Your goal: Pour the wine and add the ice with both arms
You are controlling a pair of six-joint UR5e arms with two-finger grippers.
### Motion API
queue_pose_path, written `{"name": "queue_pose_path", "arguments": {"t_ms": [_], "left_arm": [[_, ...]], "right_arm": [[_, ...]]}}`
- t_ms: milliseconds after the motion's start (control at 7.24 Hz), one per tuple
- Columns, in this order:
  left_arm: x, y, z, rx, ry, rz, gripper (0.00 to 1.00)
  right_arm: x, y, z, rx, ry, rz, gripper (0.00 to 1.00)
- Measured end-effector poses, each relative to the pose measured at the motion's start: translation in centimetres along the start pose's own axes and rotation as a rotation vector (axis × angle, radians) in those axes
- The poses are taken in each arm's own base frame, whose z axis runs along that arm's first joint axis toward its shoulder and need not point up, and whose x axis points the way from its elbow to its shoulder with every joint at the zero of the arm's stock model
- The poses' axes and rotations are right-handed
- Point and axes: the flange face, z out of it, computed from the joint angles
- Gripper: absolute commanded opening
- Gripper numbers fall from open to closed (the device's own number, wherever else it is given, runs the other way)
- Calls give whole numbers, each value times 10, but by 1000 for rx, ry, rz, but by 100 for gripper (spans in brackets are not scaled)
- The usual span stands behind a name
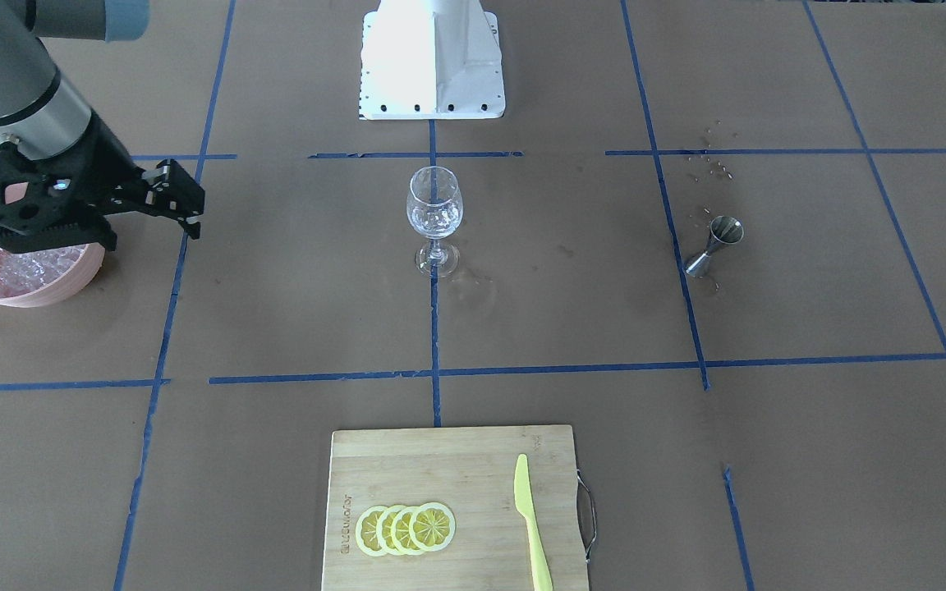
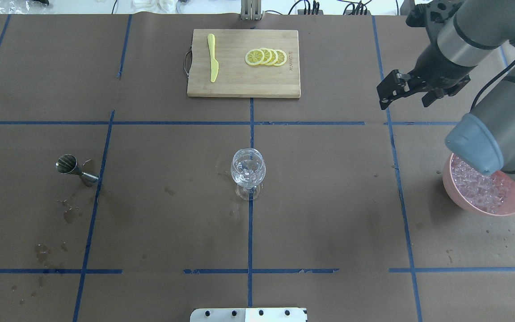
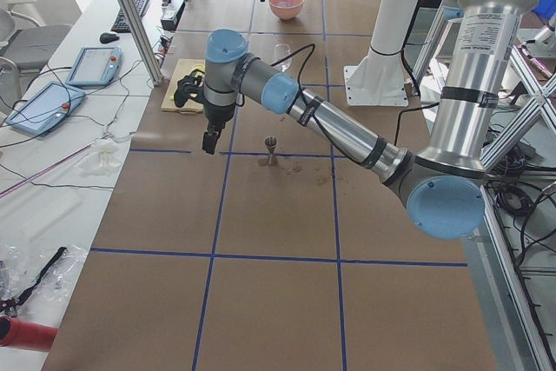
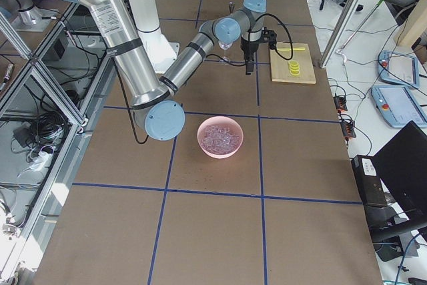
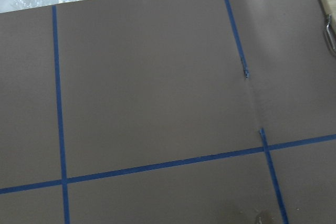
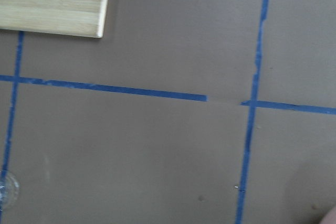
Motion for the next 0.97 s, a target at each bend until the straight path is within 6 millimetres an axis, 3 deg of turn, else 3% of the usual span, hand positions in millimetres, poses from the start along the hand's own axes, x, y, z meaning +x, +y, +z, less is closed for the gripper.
{"name": "queue_pose_path", "arguments": {"t_ms": [276, 414, 690, 966], "left_arm": [[-80, 4, 27, -70, -27, 59, 100], [-105, 11, 43, -109, -27, 65, 100], [-132, 25, 61, -155, -22, 37, 100], [-152, 44, 60, -163, -25, -1, 100]], "right_arm": [[108, -10, -8, -58, 89, -74, 100], [166, -10, -11, -82, 103, -101, 100], [266, -5, -19, -109, 64, -81, 100], [335, 6, -23, -117, 49, -49, 100]]}}
